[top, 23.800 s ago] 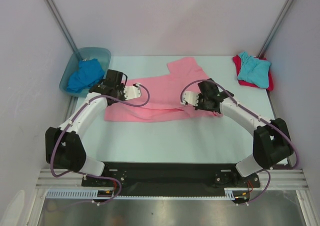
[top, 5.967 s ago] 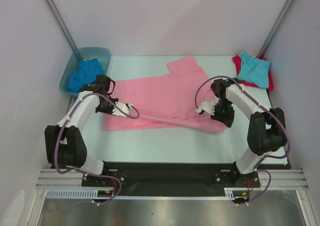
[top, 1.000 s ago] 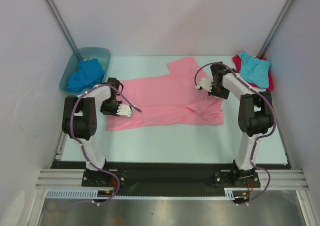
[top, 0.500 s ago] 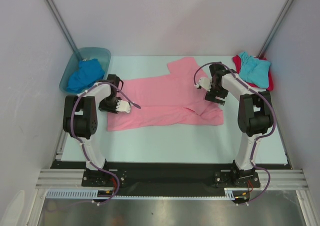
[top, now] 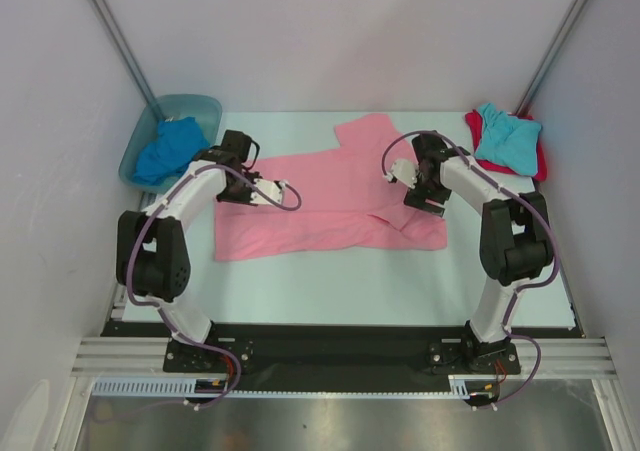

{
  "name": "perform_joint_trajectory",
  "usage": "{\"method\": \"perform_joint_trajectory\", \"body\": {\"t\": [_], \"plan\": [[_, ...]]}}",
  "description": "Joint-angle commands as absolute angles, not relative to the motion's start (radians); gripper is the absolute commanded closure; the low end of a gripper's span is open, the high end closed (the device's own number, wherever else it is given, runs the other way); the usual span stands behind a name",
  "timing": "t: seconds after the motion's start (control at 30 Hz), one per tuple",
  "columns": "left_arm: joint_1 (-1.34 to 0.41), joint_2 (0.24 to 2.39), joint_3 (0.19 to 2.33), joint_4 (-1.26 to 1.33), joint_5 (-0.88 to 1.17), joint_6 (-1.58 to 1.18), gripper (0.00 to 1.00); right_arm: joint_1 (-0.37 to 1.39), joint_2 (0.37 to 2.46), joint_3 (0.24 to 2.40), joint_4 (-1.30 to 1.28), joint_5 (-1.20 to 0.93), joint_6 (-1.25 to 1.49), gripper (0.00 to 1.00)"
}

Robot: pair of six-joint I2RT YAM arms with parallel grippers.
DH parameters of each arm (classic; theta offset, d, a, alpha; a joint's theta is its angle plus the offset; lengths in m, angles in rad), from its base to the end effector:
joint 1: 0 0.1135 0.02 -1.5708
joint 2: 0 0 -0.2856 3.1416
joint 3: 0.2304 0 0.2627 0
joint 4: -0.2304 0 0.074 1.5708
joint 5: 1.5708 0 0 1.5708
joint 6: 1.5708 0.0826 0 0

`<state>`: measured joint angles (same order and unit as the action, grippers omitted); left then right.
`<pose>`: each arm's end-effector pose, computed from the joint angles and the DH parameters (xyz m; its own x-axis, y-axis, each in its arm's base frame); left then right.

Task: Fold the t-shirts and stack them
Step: Fold the tshirt

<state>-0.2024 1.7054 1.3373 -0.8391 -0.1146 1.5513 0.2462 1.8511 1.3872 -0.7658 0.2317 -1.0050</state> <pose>0.3683 -0.0659 0.2146 0.1420 0.9848 0.0999 0.9185 -0.1687 0.3577 0.3986 0.0806 0.1817 -0.3526 -0.9358 0.0033 -0.8588 0.3222 -0.3984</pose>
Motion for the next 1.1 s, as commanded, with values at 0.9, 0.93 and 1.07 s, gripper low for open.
{"method": "perform_joint_trajectory", "body": {"t": [0.9, 0.93, 1.07], "plan": [[-0.16, 1.799, 1.296, -1.031, 0.187, 0.948, 0.99, 0.233, 1.761, 1.365, -0.701, 0.279, -1.011, 0.26], [-0.16, 1.805, 1.295, -1.032, 0.181, 0.948, 1.0, 0.233, 1.758, 1.365, -0.703, 0.279, -1.011, 0.26], [-0.16, 1.836, 1.298, -1.031, 0.16, 0.943, 1.0, 0.229, 1.753, 1.364, -0.696, 0.273, -1.017, 0.26]]}}
